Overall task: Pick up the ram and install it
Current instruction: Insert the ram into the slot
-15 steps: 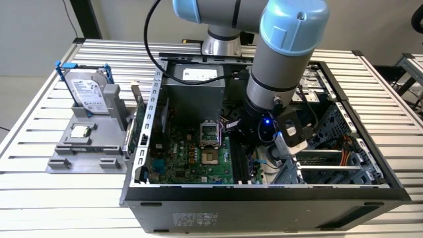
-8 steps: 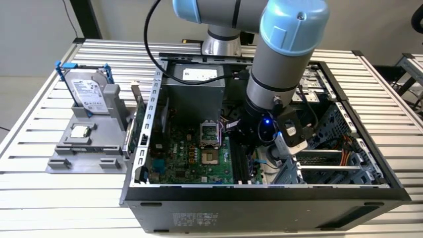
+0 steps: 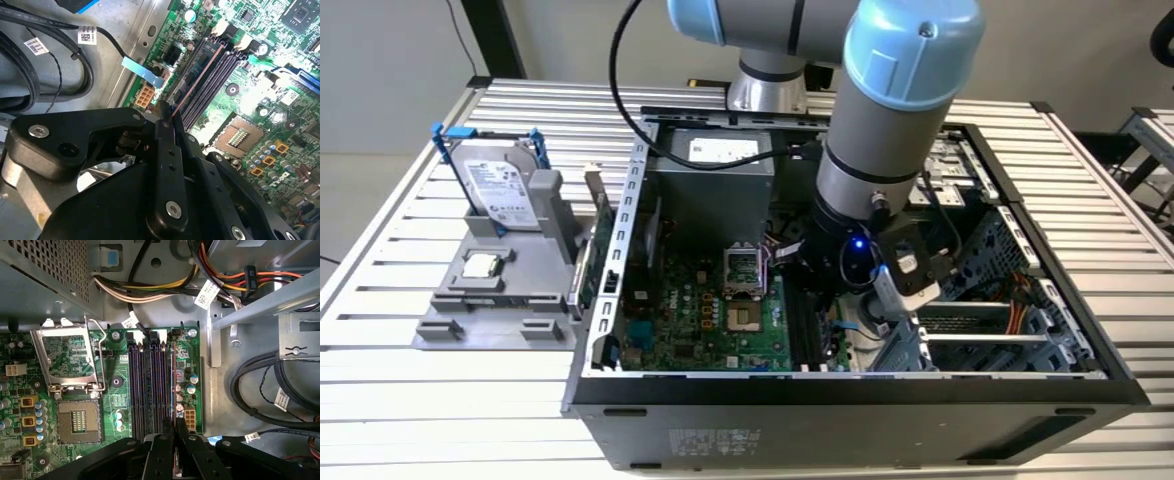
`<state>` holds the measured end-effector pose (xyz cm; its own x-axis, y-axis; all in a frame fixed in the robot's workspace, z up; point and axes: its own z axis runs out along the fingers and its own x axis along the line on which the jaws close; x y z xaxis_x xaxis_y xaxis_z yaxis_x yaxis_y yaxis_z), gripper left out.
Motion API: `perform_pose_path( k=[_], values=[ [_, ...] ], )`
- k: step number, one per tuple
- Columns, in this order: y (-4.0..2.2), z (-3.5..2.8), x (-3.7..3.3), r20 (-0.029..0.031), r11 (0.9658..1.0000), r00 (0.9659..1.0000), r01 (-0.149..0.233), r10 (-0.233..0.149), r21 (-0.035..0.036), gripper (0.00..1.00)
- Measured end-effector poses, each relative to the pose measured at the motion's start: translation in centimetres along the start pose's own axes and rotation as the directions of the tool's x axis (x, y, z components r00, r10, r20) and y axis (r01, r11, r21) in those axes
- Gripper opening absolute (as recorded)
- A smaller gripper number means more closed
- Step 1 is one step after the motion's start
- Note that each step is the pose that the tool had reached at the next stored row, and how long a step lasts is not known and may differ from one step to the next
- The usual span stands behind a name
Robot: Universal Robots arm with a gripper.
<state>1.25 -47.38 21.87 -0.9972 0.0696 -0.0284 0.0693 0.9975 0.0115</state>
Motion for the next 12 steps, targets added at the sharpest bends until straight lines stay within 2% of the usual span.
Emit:
perform_pose_path(
  k=[12],
  values=[
    [-0.11,0.3,0.02,-0.0001,1.0,1.0,0.0,0.0,0.0002,0.0]
  ],
)
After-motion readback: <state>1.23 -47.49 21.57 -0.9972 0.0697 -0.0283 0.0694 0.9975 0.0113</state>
